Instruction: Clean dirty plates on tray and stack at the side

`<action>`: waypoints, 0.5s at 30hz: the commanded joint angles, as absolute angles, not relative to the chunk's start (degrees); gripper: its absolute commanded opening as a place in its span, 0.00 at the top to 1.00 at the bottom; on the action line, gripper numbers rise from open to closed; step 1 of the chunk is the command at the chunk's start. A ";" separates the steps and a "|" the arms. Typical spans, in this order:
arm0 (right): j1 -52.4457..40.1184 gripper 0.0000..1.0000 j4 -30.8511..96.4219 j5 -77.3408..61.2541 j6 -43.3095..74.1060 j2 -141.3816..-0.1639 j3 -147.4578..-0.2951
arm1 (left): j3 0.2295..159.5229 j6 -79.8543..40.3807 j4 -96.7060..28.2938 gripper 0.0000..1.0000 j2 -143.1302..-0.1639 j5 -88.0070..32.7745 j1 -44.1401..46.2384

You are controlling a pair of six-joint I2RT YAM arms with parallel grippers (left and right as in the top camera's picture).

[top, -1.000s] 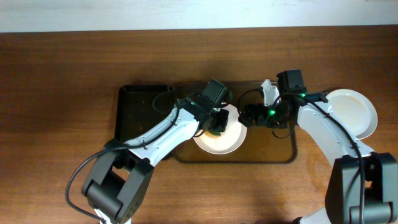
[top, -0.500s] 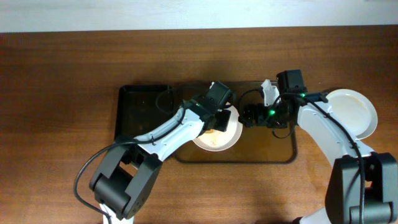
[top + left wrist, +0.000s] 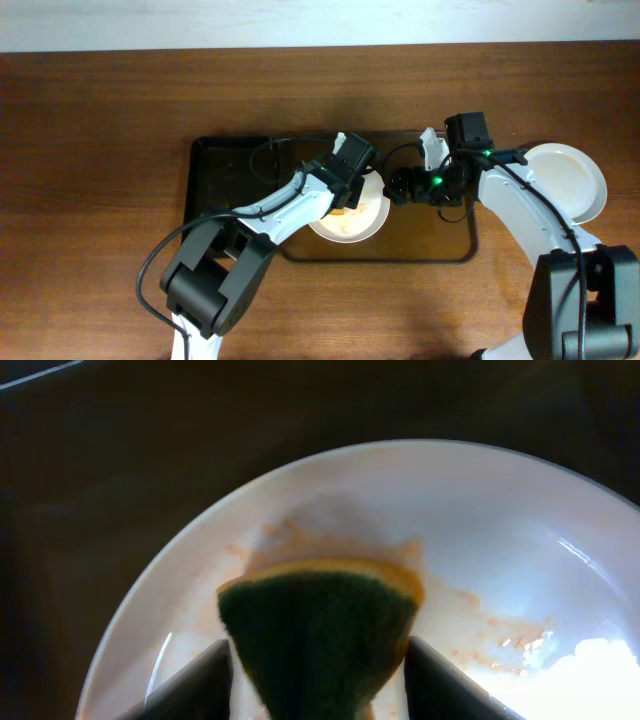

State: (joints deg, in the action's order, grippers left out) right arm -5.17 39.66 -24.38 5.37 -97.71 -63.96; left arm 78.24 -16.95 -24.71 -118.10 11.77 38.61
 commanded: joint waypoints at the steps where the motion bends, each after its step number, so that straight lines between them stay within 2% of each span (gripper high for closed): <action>1: -4.84 0.02 39.66 -24.86 4.89 -97.78 -64.90 | 78.87 -14.33 -25.45 1.00 -117.80 10.33 38.44; 2: -4.84 0.01 39.66 -24.86 4.89 -97.78 -64.88 | 79.11 -12.01 -25.80 0.97 -117.14 10.35 38.28; 4: -4.84 0.02 39.66 -24.86 4.89 -97.78 -64.90 | 79.57 -11.20 -27.59 0.18 -113.82 10.31 38.02; 5: -4.84 0.02 39.66 -24.86 4.89 -97.78 -64.90 | 79.57 -11.18 -29.65 0.10 -111.59 10.31 38.04; 8: -4.84 0.02 39.66 -24.86 4.89 -97.78 -64.90 | 79.55 -11.22 -34.98 0.09 -109.91 9.65 38.26; 10: -4.84 0.02 39.66 -24.86 4.89 -97.78 -64.90 | 79.13 -11.22 -38.24 0.16 -110.02 8.82 38.26; 13: -4.84 0.02 39.66 -24.86 4.89 -97.78 -64.90 | 77.38 -11.22 -36.75 0.16 -110.61 8.01 38.24; 15: -4.84 0.02 39.66 -24.86 4.89 -97.78 -64.88 | 75.18 -11.25 -34.30 0.30 -112.66 7.70 38.37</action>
